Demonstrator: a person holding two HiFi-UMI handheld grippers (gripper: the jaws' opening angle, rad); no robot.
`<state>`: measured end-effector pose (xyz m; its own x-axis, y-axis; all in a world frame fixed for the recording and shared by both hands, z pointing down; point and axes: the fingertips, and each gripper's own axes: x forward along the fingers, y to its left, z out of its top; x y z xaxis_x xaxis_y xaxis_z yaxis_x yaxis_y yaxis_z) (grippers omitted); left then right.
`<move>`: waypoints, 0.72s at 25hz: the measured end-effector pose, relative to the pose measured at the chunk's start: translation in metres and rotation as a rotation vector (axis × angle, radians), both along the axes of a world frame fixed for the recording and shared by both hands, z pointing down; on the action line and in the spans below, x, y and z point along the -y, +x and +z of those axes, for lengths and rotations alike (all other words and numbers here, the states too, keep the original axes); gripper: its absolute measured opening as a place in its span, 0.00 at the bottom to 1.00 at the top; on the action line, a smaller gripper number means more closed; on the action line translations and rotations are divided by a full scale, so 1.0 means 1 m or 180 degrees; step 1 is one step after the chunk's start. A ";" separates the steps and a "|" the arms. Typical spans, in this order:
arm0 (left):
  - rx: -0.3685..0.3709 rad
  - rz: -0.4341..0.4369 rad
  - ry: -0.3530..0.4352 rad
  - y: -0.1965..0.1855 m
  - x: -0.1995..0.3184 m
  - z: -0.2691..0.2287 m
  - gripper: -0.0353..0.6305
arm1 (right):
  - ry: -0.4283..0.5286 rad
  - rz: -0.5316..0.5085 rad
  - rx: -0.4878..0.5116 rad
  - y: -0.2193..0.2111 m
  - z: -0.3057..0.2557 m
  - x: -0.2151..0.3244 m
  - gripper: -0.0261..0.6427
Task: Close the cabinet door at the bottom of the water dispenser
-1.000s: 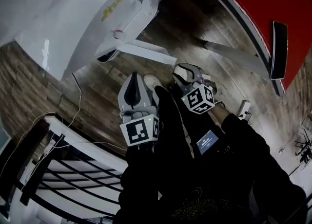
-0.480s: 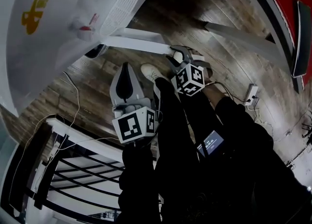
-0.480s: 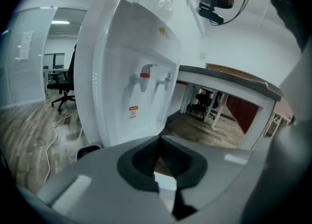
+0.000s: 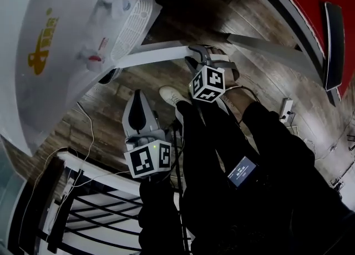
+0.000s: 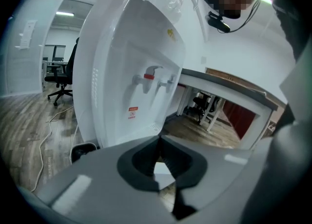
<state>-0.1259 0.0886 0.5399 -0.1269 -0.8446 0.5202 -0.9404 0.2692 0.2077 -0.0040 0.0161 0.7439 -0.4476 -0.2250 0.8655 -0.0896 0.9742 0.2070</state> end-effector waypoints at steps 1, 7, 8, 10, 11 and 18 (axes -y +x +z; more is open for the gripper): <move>0.0003 0.0042 -0.0007 0.001 0.001 0.002 0.06 | 0.0063 -0.0027 -0.0018 -0.002 0.000 0.012 0.27; -0.0018 0.0126 -0.0091 -0.004 0.011 0.010 0.06 | 0.0330 0.0097 0.0122 -0.028 -0.001 0.086 0.22; -0.0008 0.0126 -0.0099 -0.005 0.013 0.009 0.06 | 0.0361 0.0118 0.0152 -0.035 -0.001 0.095 0.21; 0.0002 0.0131 -0.0100 -0.005 0.017 0.008 0.06 | 0.0409 0.0159 0.0195 -0.047 -0.002 0.113 0.20; 0.0001 0.0135 -0.0100 -0.005 0.019 0.008 0.06 | 0.0421 0.0179 0.0215 -0.052 -0.002 0.121 0.20; -0.0057 0.0117 -0.0091 -0.008 0.033 0.008 0.06 | 0.0393 0.0263 0.0303 -0.088 -0.005 0.162 0.19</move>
